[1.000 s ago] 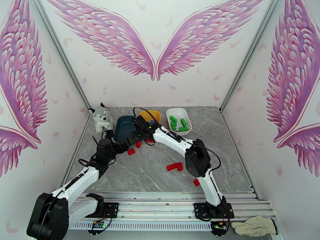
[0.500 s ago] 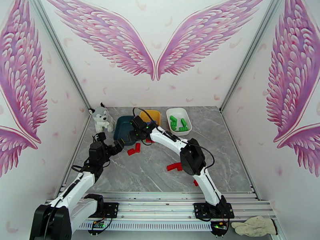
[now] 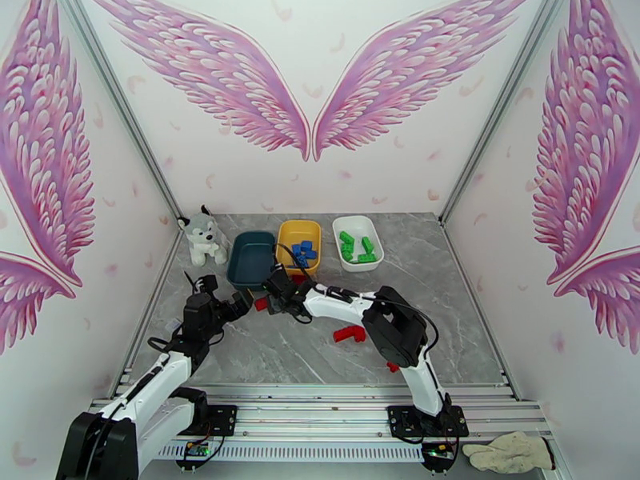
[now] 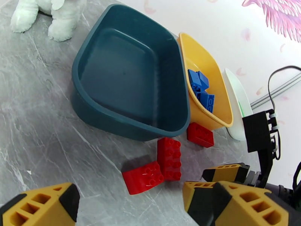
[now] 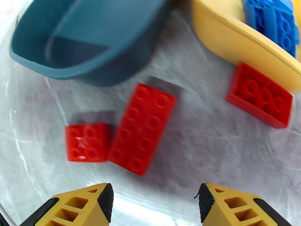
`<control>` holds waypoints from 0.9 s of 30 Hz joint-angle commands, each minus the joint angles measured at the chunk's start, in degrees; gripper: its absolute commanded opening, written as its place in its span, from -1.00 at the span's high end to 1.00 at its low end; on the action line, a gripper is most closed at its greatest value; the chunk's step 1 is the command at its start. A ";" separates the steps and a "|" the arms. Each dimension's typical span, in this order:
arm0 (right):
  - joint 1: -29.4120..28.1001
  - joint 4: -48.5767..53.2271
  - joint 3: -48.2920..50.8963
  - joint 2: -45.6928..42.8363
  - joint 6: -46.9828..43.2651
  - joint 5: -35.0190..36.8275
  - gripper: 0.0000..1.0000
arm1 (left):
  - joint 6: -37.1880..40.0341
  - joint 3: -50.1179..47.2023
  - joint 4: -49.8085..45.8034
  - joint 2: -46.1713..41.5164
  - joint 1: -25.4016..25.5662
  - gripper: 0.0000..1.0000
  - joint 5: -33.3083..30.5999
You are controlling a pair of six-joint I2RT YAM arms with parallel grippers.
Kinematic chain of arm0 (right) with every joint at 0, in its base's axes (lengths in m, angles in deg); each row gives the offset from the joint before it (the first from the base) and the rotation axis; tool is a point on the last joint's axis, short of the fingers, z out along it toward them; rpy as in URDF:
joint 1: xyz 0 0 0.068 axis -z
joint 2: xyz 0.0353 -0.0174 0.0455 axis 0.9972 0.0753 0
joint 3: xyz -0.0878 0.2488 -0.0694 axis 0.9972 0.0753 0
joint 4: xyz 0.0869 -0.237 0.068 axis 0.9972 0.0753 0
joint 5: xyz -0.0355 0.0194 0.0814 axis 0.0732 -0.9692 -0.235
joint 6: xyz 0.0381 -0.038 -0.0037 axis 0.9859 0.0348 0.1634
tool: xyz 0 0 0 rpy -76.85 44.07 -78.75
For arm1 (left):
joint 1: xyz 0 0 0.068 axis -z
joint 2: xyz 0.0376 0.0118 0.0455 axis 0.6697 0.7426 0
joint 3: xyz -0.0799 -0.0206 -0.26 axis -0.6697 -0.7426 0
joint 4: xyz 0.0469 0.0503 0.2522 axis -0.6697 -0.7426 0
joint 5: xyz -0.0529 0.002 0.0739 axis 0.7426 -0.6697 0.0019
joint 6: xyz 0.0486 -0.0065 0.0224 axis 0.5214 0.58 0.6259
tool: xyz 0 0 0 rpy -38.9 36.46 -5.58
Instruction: Sort the legos into containers by color
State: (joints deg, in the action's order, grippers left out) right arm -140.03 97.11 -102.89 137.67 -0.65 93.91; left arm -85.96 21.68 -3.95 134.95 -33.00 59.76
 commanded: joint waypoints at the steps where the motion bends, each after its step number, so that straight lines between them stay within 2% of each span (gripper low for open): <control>1: -0.67 -2.37 -3.64 3.20 2.30 2.47 -0.37 | 0.13 -0.31 0.18 -1.26 0.28 -0.97 -1.80; 9: -0.22 -0.91 -6.92 6.14 5.80 8.64 -0.37 | -0.62 0.67 3.91 1.39 0.59 -0.98 -2.19; 19: 0.73 1.42 -11.98 11.59 6.78 6.40 -0.31 | -0.89 2.10 9.15 8.55 2.86 -0.96 -0.82; 27: 1.81 -2.38 -3.68 8.77 7.87 6.55 -0.14 | -1.14 1.84 10.04 9.47 3.70 -0.96 -1.92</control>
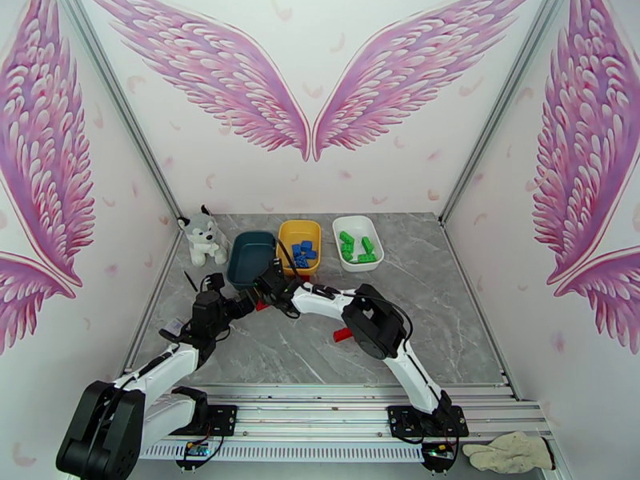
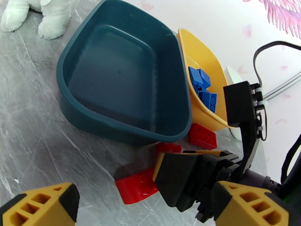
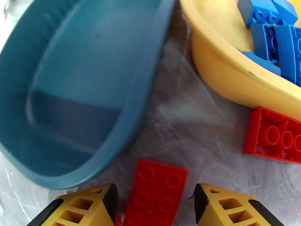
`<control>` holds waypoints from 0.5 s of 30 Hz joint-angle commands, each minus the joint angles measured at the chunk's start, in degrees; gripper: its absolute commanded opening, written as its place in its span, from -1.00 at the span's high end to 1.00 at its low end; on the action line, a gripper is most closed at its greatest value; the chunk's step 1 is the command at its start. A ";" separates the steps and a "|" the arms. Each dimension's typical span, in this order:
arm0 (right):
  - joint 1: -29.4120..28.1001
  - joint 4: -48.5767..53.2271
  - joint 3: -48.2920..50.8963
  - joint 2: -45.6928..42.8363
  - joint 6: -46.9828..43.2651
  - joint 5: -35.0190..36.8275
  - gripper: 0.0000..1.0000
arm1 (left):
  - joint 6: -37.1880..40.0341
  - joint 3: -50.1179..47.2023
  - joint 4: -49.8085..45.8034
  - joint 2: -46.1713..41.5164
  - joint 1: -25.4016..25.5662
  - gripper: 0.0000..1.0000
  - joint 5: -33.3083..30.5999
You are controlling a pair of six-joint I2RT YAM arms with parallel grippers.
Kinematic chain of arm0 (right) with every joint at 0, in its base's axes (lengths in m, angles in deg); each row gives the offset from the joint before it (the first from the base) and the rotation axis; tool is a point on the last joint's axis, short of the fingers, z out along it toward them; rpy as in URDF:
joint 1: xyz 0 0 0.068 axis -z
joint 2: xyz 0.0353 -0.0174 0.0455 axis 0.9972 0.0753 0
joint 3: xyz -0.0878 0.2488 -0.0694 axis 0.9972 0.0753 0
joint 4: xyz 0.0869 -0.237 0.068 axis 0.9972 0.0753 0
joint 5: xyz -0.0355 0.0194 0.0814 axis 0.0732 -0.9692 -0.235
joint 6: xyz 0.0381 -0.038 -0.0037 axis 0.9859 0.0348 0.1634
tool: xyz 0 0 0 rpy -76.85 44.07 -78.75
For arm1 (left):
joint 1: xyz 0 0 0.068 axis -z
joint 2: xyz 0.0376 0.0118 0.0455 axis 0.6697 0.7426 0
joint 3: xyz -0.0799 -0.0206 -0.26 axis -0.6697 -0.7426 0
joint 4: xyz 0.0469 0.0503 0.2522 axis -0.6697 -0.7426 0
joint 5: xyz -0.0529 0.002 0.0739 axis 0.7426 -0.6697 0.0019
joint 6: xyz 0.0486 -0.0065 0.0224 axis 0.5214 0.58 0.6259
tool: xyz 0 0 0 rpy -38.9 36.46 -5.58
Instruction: Sort the legos into containers by color
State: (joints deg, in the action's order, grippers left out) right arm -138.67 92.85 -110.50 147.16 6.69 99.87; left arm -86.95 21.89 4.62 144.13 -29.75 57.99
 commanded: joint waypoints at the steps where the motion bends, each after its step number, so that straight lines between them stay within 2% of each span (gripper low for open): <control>1: 0.51 1.52 4.84 -1.09 0.57 0.61 -0.12 | -0.15 1.51 1.47 0.28 0.53 -0.96 -0.31; 7: 0.52 -0.57 9.54 -3.82 0.61 0.51 0.08 | -0.36 0.59 1.31 -0.48 2.08 -0.96 -1.53; 11: 0.44 -1.94 13.62 -6.53 0.60 2.17 0.29 | -0.73 -0.21 1.22 -1.43 3.55 -0.96 -2.99; 15: 0.46 -3.64 16.88 -10.05 0.09 2.30 0.47 | -3.71 -2.24 3.17 -2.89 5.29 -0.97 -4.35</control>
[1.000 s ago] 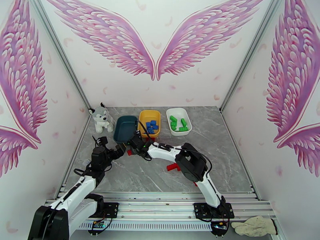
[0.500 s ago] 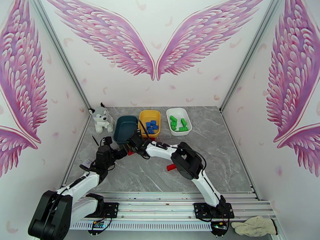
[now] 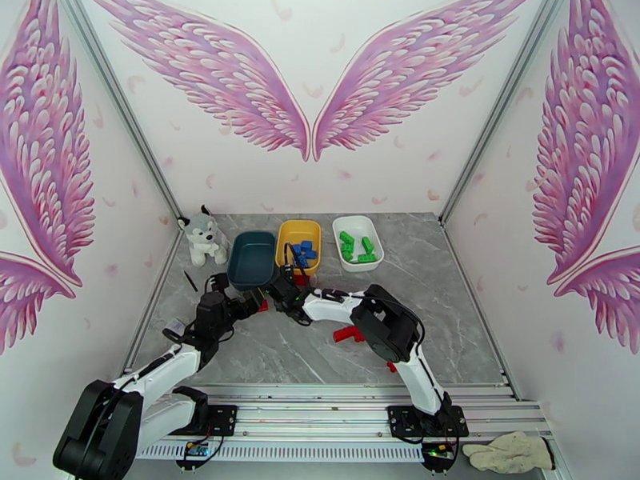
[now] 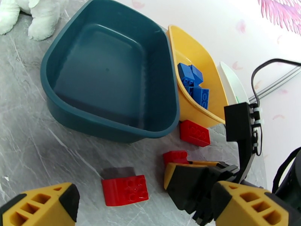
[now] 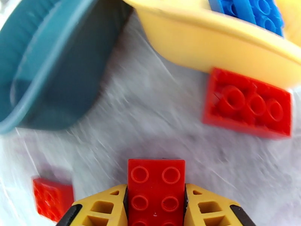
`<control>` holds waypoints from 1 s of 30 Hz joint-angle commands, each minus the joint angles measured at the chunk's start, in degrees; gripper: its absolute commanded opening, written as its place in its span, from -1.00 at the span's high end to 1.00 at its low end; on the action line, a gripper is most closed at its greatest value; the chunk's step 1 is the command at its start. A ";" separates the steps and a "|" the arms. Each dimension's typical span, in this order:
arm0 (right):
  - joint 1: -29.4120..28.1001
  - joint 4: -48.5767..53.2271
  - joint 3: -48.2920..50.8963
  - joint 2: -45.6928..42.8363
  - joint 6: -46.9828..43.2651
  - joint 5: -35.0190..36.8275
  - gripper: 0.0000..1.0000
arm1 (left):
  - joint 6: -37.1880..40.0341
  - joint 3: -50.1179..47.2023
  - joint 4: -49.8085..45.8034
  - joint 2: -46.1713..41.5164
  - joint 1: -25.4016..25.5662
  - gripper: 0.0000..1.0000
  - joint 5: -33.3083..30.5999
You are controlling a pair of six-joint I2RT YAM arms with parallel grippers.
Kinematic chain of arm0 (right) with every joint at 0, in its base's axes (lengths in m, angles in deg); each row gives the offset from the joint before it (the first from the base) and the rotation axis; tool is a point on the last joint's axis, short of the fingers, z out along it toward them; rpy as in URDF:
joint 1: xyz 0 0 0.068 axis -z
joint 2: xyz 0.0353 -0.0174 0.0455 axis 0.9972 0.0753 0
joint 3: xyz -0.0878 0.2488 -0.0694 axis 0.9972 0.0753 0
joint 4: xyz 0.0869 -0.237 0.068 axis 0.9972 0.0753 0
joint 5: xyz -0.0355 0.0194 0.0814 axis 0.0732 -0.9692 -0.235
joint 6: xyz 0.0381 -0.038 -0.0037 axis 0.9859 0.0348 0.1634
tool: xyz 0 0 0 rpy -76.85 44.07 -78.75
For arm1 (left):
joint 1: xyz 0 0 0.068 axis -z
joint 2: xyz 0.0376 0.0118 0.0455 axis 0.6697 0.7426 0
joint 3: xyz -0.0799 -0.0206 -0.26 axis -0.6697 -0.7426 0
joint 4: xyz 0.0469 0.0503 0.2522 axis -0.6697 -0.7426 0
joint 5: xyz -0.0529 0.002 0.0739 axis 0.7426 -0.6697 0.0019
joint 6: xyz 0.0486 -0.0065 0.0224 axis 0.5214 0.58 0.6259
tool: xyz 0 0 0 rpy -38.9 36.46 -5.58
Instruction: Sort the legos into containers by color
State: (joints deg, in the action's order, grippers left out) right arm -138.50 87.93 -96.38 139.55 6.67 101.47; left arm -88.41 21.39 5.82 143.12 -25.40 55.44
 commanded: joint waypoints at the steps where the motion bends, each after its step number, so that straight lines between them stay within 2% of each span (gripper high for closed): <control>1: 0.26 0.95 3.27 -3.30 -0.09 0.48 0.50 | -3.36 -2.28 2.85 -2.40 1.37 -0.97 -1.96; 4: 0.28 0.42 3.51 -5.81 -1.23 -1.17 0.57 | -5.39 -2.22 3.23 -4.77 3.11 -0.98 -3.75; 10: 0.34 1.44 -0.12 -7.85 -4.01 -4.24 0.59 | -3.20 -1.00 -6.26 -13.75 3.91 -0.98 -7.71; 15: 0.50 5.23 -8.92 -5.33 -6.65 -6.04 0.59 | -0.35 -2.94 -13.31 -19.83 2.24 -0.98 -10.07; 19: 1.02 9.14 -19.09 -1.16 -8.85 -6.94 0.53 | 0.49 -3.41 -14.65 -20.60 -0.82 -0.98 -7.81; 24: 1.89 17.49 -38.01 8.22 -11.06 -8.83 0.34 | 0.75 -3.82 -14.61 -20.68 -3.90 -0.98 -5.36; 27: 2.37 20.37 -46.27 12.62 -11.83 -10.17 0.03 | 0.80 -4.20 -14.24 -20.60 -5.48 -0.98 -4.02; 30: 2.70 22.18 -49.77 14.04 -12.63 -11.08 -0.24 | 0.93 -4.02 -13.99 -20.61 -6.26 -0.97 -2.89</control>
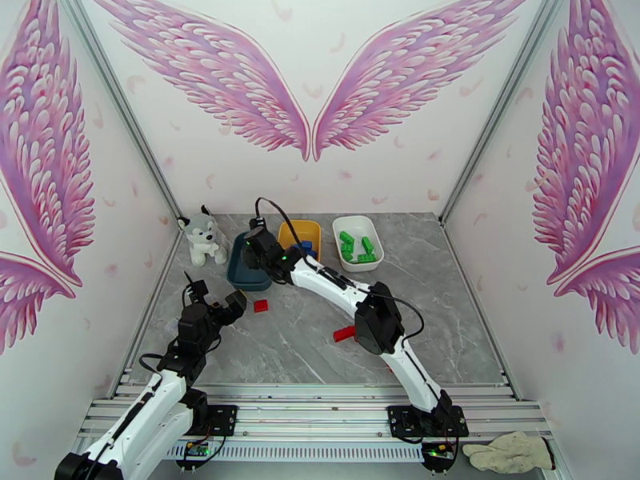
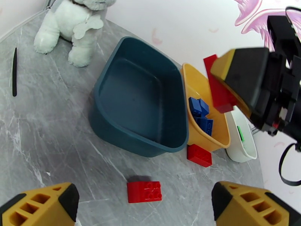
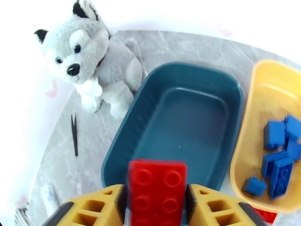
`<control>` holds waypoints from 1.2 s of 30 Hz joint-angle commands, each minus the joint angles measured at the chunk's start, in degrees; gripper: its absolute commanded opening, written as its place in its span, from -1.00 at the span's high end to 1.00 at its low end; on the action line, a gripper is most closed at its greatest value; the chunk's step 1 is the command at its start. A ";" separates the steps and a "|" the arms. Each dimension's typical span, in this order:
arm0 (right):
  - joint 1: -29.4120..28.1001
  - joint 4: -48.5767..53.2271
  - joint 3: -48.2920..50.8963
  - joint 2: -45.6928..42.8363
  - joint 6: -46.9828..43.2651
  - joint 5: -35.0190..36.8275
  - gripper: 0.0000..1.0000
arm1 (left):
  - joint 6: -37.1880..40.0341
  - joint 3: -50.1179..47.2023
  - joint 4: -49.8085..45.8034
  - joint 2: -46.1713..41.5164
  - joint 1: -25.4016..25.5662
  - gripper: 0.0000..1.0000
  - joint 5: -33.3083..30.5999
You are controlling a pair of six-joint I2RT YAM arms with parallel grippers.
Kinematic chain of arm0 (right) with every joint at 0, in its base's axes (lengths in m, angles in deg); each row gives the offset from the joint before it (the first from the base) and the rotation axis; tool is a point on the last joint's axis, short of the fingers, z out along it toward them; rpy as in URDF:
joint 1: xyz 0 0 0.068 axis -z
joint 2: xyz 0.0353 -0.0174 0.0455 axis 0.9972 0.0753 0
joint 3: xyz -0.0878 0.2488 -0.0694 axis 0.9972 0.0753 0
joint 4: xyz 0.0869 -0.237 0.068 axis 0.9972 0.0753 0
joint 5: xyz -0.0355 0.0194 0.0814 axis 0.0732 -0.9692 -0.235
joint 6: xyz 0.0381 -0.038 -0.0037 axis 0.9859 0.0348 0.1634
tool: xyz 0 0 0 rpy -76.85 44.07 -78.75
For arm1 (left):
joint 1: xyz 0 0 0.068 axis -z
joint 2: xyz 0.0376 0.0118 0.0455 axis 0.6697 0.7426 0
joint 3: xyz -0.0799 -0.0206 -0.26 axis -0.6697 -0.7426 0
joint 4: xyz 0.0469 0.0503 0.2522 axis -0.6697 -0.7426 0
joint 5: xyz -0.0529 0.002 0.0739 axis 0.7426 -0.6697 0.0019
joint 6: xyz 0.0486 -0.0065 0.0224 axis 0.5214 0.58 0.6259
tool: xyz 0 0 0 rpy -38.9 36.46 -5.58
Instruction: Sort the legos into containers by color
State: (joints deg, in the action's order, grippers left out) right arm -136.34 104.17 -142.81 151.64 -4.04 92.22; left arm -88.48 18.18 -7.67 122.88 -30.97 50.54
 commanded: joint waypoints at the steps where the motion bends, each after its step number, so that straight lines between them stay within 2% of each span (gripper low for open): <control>1: 0.48 6.03 -3.05 1.37 -2.12 -1.79 -0.30 | 1.18 -0.68 -0.41 -0.36 -0.70 -0.97 2.12; 5: 0.25 2.39 6.74 -5.10 -2.74 -1.66 -0.38 | 2.24 0.18 -0.08 0.10 -0.50 -0.97 2.38; 12: 0.03 -9.29 38.87 -25.88 -0.81 1.78 -0.40 | 5.06 3.67 2.66 8.66 2.76 -0.98 0.61; 19: 0.09 -10.97 63.68 -41.76 6.38 11.95 -0.77 | 7.55 11.39 7.44 24.08 17.34 -0.98 -7.23; 22: 0.26 -10.82 72.18 -45.74 10.86 14.54 -0.82 | 7.89 14.96 10.71 31.34 23.09 -0.98 -9.00; 25: 0.27 -11.28 79.86 -49.33 15.06 16.46 -0.81 | 7.62 19.09 13.46 38.56 27.25 -0.97 -9.08; 29: 0.37 -12.95 89.65 -55.56 19.19 17.97 -0.78 | 6.67 23.84 16.71 46.84 29.53 -0.95 -5.87; 32: 0.38 -11.52 91.57 -59.75 19.75 19.71 -0.79 | 6.11 26.53 18.16 50.77 30.12 -0.92 -3.16; 36: 0.43 -8.18 92.64 -62.48 20.98 21.45 -0.82 | 6.33 27.48 18.80 51.84 30.36 -0.92 -2.81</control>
State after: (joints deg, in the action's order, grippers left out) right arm -136.07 94.47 -51.09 91.03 14.06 110.25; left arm -82.16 43.47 8.94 174.24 -0.83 46.39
